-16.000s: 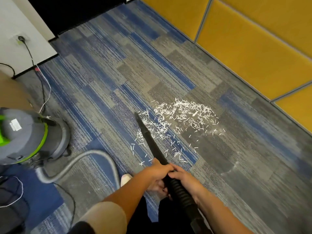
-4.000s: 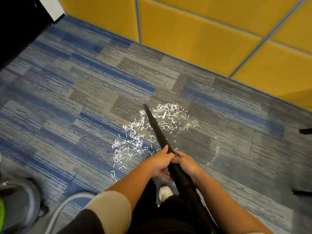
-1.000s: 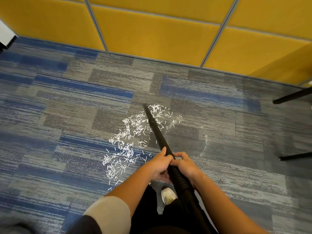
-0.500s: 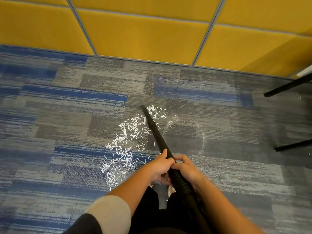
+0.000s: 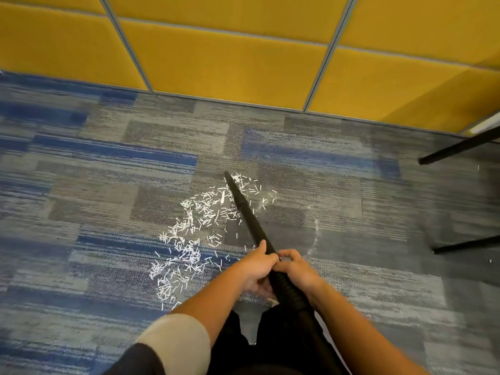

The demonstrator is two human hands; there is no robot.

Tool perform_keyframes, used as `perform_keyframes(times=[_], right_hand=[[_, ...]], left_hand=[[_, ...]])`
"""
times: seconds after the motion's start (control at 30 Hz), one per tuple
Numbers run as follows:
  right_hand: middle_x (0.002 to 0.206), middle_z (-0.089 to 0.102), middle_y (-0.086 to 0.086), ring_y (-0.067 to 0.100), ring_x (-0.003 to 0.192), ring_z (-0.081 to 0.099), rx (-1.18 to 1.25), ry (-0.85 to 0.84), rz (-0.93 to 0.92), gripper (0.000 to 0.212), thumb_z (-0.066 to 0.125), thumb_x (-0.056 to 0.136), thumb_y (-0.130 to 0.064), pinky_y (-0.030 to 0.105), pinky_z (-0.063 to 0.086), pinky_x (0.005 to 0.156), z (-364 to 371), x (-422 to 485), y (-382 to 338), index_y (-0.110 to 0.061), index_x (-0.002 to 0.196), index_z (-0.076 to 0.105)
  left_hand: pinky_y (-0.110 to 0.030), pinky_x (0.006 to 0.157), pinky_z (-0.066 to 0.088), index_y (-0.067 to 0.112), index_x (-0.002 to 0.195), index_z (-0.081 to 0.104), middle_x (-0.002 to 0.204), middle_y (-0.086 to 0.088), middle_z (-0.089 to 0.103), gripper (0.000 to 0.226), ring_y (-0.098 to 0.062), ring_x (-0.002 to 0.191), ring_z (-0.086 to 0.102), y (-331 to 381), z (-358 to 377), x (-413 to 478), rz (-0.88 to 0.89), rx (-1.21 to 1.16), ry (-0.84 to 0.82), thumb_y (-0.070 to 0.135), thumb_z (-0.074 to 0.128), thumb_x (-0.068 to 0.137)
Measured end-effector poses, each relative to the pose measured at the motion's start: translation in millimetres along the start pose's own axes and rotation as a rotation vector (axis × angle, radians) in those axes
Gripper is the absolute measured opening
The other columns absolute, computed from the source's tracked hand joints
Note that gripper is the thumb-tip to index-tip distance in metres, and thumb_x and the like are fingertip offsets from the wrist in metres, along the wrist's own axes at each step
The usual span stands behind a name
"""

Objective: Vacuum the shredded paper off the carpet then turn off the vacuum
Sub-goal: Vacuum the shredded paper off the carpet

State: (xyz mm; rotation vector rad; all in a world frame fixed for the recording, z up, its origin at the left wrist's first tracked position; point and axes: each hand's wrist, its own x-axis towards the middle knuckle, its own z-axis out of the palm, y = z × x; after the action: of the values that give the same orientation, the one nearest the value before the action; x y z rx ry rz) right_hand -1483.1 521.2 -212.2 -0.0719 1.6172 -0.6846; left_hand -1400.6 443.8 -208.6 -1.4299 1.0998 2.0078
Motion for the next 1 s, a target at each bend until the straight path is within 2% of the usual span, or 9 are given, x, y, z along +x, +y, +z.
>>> perform_keyframes(times=[0.2, 0.27, 0.43, 0.63, 0.77, 0.9, 1.0], right_hand=[[0.078, 0.062, 0.016, 0.026, 0.061, 0.060, 0.063, -0.030, 0.004, 0.036, 0.053, 0.087, 0.002, 0.033, 0.051, 0.058, -18, 6, 0, -0.015, 0.118, 0.047], [0.076, 0.062, 0.016, 0.027, 0.058, 0.059, 0.086, -0.039, 0.010, 0.036, 0.052, 0.087, 0.004, 0.033, 0.051, 0.058, -23, 7, -1, -0.016, 0.117, 0.046], [0.088, 0.063, 0.016, 0.027, 0.068, 0.061, 0.024, -0.034, -0.001, 0.048, 0.054, 0.086, 0.000, 0.036, 0.052, 0.064, -30, 11, 0, -0.018, 0.129, 0.046], [0.088, 0.063, 0.015, 0.025, 0.064, 0.061, 0.062, -0.062, 0.001, 0.052, 0.048, 0.089, 0.003, 0.029, 0.051, 0.053, -34, 6, 2, -0.020, 0.136, 0.043], [0.085, 0.063, 0.017, 0.024, 0.059, 0.061, 0.078, -0.078, 0.011, 0.052, 0.048, 0.089, 0.003, 0.027, 0.050, 0.048, -28, 3, 4, -0.020, 0.136, 0.045], [0.085, 0.062, 0.017, 0.022, 0.053, 0.061, 0.061, -0.092, 0.020, 0.054, 0.049, 0.090, 0.002, 0.025, 0.047, 0.041, -18, 1, 8, -0.021, 0.138, 0.043], [0.082, 0.062, 0.018, 0.022, 0.046, 0.061, 0.080, -0.086, 0.018, 0.055, 0.048, 0.089, 0.005, 0.024, 0.047, 0.040, -12, 0, 10, -0.019, 0.139, 0.043]], left_hand=[[-0.043, 0.072, 0.058, 0.036, 0.150, -0.005, 0.094, -0.010, 0.055, 0.071, -0.018, 0.066, 0.058, 10, 12, 7, -0.004, 0.010, 0.007, 0.017, 0.039, 0.098], [-0.043, 0.072, 0.058, 0.036, 0.150, -0.006, 0.094, -0.009, 0.054, 0.071, -0.018, 0.064, 0.058, 12, 15, 8, -0.002, 0.004, 0.002, 0.016, 0.038, 0.098], [-0.038, 0.065, 0.056, 0.035, 0.150, -0.006, 0.090, -0.008, 0.054, 0.073, -0.018, 0.062, 0.057, 17, 22, 8, 0.000, -0.004, -0.003, 0.014, 0.038, 0.097], [-0.042, 0.070, 0.057, 0.033, 0.151, -0.006, 0.097, -0.009, 0.056, 0.071, -0.019, 0.065, 0.059, 15, 28, 6, 0.005, 0.021, 0.010, 0.016, 0.038, 0.097], [-0.044, 0.076, 0.057, 0.034, 0.150, -0.007, 0.092, -0.007, 0.058, 0.069, -0.018, 0.063, 0.059, 8, 26, 3, -0.002, 0.016, 0.013, 0.018, 0.036, 0.099], [-0.043, 0.075, 0.056, 0.034, 0.150, -0.009, 0.093, -0.007, 0.059, 0.070, -0.019, 0.068, 0.061, 0, 21, -2, -0.002, -0.010, 0.007, 0.018, 0.036, 0.099], [-0.042, 0.072, 0.055, 0.035, 0.150, -0.009, 0.089, -0.007, 0.057, 0.069, -0.019, 0.065, 0.059, -5, 18, -4, -0.002, -0.014, 0.006, 0.017, 0.035, 0.099]])
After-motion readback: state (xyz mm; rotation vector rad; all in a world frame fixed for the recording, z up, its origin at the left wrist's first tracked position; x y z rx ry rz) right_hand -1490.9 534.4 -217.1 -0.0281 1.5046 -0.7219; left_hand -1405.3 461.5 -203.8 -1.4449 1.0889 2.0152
